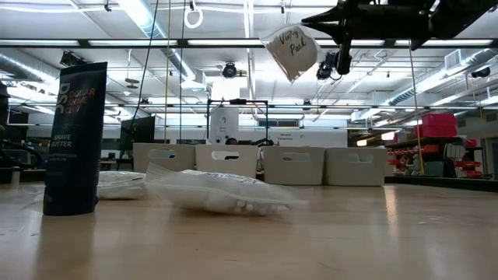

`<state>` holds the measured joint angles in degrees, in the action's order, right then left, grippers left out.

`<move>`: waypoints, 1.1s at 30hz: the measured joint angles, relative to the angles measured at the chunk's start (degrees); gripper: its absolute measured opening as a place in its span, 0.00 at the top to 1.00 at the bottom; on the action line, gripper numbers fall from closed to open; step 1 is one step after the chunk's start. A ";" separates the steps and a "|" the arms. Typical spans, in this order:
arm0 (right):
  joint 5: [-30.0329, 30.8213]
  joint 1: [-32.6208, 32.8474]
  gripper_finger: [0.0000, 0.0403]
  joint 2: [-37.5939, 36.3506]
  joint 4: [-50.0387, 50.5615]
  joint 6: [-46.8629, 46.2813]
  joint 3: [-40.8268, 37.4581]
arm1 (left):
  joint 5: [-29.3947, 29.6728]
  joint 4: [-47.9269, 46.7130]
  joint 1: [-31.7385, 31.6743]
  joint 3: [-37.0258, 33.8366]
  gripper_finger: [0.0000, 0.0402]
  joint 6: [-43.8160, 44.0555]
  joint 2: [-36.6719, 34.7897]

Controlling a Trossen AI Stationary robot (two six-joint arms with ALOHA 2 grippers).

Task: Pick & Place Travel size toiletries
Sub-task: Put the white cotton pack into the white bin

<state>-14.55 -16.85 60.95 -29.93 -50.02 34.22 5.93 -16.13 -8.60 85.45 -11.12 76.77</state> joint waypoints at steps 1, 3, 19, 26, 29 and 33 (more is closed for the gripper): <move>0.00 -0.35 1.00 0.00 -0.52 -1.43 0.00 | 0.00 -0.65 0.00 0.00 0.94 -0.09 0.00; 0.00 -0.92 1.00 0.00 -1.88 -4.89 0.00 | -0.02 -1.61 0.00 0.00 0.94 0.00 0.00; 6.87 -3.12 1.00 0.00 -11.84 -25.47 0.00 | -1.11 -4.83 0.09 -0.04 0.94 7.06 2.40; 8.55 -3.12 1.00 0.02 -14.22 -30.41 0.00 | -0.61 -5.39 0.28 -0.19 0.87 7.70 4.38; 8.55 -3.12 1.00 0.02 -14.78 -30.58 0.00 | 0.79 -5.89 0.48 -0.18 0.77 7.91 5.34; 8.52 -3.12 1.00 0.02 -15.08 -30.58 0.00 | 2.44 -5.51 0.48 -0.09 0.62 8.33 5.97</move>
<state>-6.02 -19.97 60.97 -45.01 -80.60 34.22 8.37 -21.64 -8.12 85.36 -2.79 82.74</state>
